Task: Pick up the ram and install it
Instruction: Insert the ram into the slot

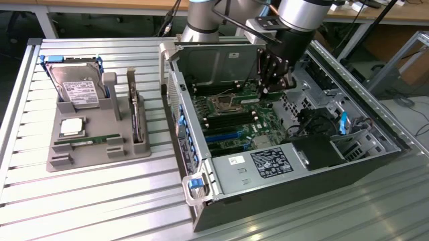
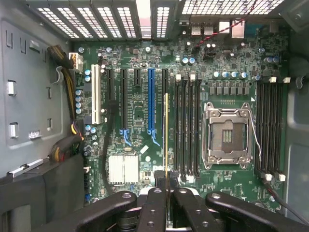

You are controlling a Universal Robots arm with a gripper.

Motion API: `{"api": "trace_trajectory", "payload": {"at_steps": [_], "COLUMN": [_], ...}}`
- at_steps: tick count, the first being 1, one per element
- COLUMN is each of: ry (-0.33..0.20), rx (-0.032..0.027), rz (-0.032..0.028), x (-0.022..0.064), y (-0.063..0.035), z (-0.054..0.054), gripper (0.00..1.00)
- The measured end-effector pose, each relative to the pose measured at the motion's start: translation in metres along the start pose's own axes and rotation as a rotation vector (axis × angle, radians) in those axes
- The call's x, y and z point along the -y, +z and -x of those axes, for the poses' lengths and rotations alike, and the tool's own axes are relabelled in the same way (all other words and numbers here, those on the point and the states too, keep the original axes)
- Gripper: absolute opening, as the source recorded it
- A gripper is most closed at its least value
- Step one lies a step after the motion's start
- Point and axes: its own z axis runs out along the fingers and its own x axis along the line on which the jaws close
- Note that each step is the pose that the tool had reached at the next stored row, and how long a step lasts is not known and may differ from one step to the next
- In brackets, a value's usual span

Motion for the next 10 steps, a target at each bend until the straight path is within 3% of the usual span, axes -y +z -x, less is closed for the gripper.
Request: {"api": "trace_trajectory", "payload": {"at_steps": [10], "ry": [0.000], "rx": [0.0000], "rz": [0.0000], "x": [0.0001], "y": [0.0051], "z": [0.0000], "gripper": [0.12]}}
